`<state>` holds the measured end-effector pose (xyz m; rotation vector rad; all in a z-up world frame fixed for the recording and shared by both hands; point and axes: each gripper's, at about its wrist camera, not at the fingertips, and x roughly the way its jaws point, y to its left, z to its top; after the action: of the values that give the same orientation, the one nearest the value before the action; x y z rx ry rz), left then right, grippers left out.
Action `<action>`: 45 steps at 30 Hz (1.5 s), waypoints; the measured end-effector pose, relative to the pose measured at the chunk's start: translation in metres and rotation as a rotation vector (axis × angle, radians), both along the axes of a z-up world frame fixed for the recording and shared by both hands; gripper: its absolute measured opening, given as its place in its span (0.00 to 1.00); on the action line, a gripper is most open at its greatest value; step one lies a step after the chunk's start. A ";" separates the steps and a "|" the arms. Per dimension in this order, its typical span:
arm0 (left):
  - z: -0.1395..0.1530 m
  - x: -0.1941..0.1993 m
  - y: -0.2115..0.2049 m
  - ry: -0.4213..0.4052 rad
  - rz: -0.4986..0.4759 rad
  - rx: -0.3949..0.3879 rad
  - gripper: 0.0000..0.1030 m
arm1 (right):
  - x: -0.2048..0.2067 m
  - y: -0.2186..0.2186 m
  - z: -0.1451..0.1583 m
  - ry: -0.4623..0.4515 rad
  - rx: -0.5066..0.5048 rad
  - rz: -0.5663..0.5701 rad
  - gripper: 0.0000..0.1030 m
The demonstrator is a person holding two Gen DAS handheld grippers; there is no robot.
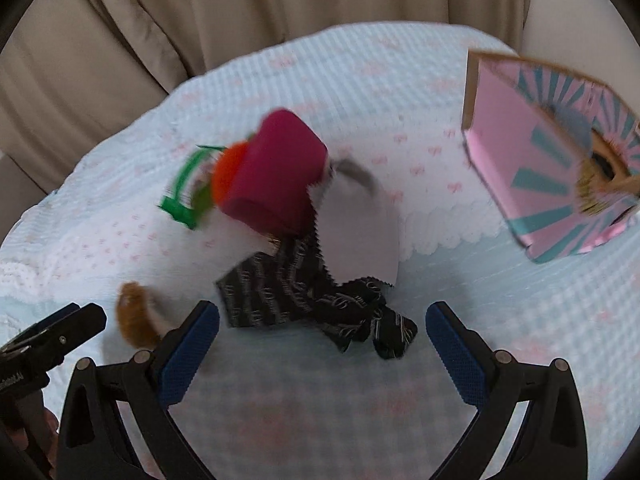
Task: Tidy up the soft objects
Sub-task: 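Grasp the brown plush toy with the left tool while the right tool grasps the black cloth, then carry the plush toy and black cloth into the box and release both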
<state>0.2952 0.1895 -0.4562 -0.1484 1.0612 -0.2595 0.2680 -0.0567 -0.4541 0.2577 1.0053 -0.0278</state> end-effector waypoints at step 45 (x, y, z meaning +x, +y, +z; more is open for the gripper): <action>0.081 -0.005 -0.002 -0.085 0.044 0.020 0.43 | -0.005 0.015 0.059 -0.077 0.019 -0.015 0.31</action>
<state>0.2903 0.1873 -0.3754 -0.1412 0.9745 -0.2131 0.2628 -0.0414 -0.3953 0.2819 0.9272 -0.0218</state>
